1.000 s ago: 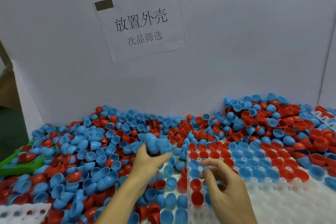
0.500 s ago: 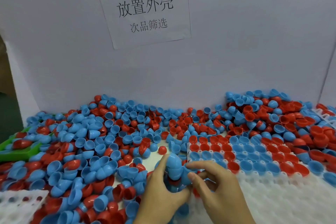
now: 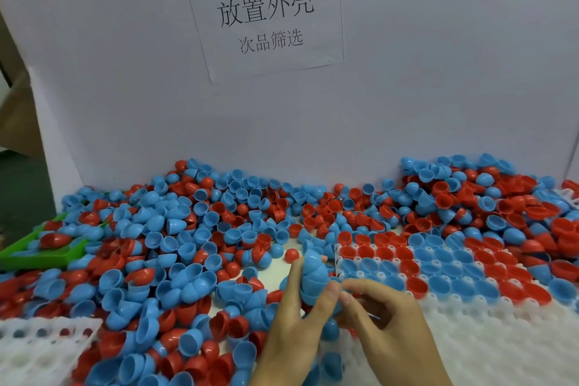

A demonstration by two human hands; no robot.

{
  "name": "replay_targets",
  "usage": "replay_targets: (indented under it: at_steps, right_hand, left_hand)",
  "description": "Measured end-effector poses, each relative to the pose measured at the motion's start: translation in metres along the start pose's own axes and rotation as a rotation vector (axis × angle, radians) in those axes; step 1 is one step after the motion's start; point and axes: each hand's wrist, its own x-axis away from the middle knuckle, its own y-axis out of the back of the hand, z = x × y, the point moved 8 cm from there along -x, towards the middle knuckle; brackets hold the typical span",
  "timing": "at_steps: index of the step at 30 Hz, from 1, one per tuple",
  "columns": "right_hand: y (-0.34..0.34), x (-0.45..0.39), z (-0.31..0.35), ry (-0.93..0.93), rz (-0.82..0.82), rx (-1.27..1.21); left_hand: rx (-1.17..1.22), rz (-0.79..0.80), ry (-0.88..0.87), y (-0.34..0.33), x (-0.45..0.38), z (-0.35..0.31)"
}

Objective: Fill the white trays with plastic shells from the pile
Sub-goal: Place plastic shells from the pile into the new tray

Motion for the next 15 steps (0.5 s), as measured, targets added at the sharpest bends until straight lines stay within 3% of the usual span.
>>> replay_targets:
  at_steps: [4,10,15]
  right_hand:
    - [-0.017,0.007,0.010,0.100,0.051,0.055]
    - [-0.022,0.009,0.012,0.168,0.061,0.170]
    - [-0.007,0.008,0.014,0.165,-0.098,0.147]
  left_hand:
    - [0.123,-0.177,-0.043,0.009,-0.002,0.001]
    - [0.143,-0.295,-0.084,0.017,0.000,0.000]
    - [0.113,-0.285,-0.105,0.017,-0.001,-0.001]
